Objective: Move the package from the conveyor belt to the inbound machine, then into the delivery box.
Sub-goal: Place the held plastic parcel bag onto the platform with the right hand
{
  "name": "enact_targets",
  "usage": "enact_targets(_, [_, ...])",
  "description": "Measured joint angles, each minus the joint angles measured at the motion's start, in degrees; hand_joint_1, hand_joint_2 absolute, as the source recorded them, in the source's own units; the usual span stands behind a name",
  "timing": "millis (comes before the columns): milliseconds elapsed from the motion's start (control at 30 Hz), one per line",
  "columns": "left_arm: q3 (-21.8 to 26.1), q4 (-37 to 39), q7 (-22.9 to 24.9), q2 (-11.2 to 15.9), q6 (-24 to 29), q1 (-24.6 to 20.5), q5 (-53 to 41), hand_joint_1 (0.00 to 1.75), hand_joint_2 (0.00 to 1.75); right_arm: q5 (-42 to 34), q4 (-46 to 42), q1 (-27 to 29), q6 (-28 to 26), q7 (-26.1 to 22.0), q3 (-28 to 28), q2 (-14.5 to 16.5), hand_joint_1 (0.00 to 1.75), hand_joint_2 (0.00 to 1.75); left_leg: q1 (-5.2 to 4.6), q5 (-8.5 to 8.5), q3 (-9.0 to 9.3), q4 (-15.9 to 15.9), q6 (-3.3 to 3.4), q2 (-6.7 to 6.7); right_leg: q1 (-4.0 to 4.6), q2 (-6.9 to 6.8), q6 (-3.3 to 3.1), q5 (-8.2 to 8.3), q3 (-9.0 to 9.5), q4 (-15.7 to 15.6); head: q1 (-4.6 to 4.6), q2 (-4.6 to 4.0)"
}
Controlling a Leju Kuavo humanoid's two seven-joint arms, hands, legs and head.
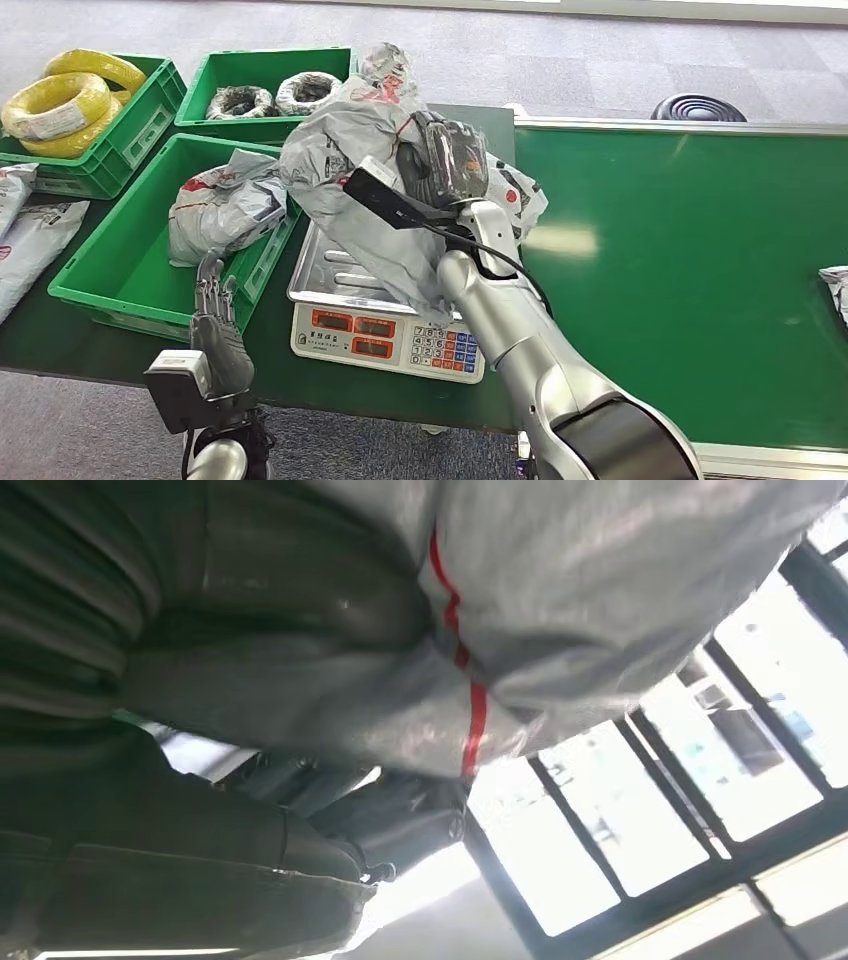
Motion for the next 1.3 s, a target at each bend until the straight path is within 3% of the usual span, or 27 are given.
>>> enact_targets(200, [1.10, -2.25, 0.55, -0.42, 0.35, 1.44, -1.03, 0.00, 0.00, -1.73, 1.22, 4.84, -3.66, -0.92, -1.73, 0.01, 0.00, 1.75, 0.00, -0.01, -0.01, 0.00, 0.00, 0.00, 0.00, 0.00, 0.00, 0.00, -0.02, 0.00, 0.00, 0.00])
enact_targets(567, [1.71, -2.98, 0.58, -0.82, 0.49, 1.86, -1.08, 0.00, 0.00, -1.78, 1.87, 5.64, -3.68, -0.97, -2.32, 0.01, 0.00, 1.75, 0.00, 0.00, 0.00, 0.00, 0.00, 0.00, 0.00, 0.00, 0.00, 0.00, -0.01, 0.00, -0.01, 0.00])
enact_targets(700, [1.78, -3.02, 0.58, -0.84, 0.55, 1.95, -1.17, 0.00, 0.00, -1.84, 1.74, 5.96, -4.23, -1.12, -2.56, 0.01, 0.00, 0.00, 0.00, 0.00, 0.00, 0.00, -0.01, 0.00, 0.00, 0.00, 0.00, 0.00, -0.02, 0.00, -0.01, 0.00])
enact_targets(833, [2.02, -3.30, 0.60, -0.85, 1.10, 2.41, -1.69, 0.00, 0.00, -2.42, -1.67, 9.16, -6.19, -1.43, -3.04, -0.01, 0.00, 0.00, 0.00, -0.01, -0.01, -0.01, -0.01, 0.00, 0.00, 0.00, 0.00, -0.01, -0.03, 0.00, -0.01, 0.00])
enact_targets(1100, [2.40, -3.62, 0.63, -0.86, 1.71, 2.91, -2.25, 0.00, 0.00, -1.21, -11.85, 14.05, -5.05, 1.19, -3.95, -0.85, 0.00, 0.00, 0.00, -0.01, 0.00, -0.01, -0.01, 0.00, 0.00, 0.00, 0.00, -0.01, -0.02, -0.01, 0.00, 0.00])
enact_targets(1233, [2.46, -3.97, -0.06, -0.82, 2.33, 2.89, -3.21, 0.00, 0.00, -2.69, -15.99, 16.05, -6.72, -1.24, -4.75, -1.23, 0.00, 0.00, 0.00, -0.01, 0.01, 0.00, -0.01, 0.00, 0.00, 0.00, 0.00, -0.01, -0.04, -0.01, -0.01, 0.00])
enact_targets(1300, [2.30, -5.19, -1.76, -0.33, 5.28, 1.93, -5.80, 0.00, 0.87, -5.90, -20.41, 18.54, -7.80, -4.97, -5.43, -1.29, 0.00, 0.00, 0.01, 0.00, 0.00, 0.01, -0.01, -0.03, 0.01, -0.04, 0.00, -0.01, -0.08, -0.01, 0.01, 0.00])
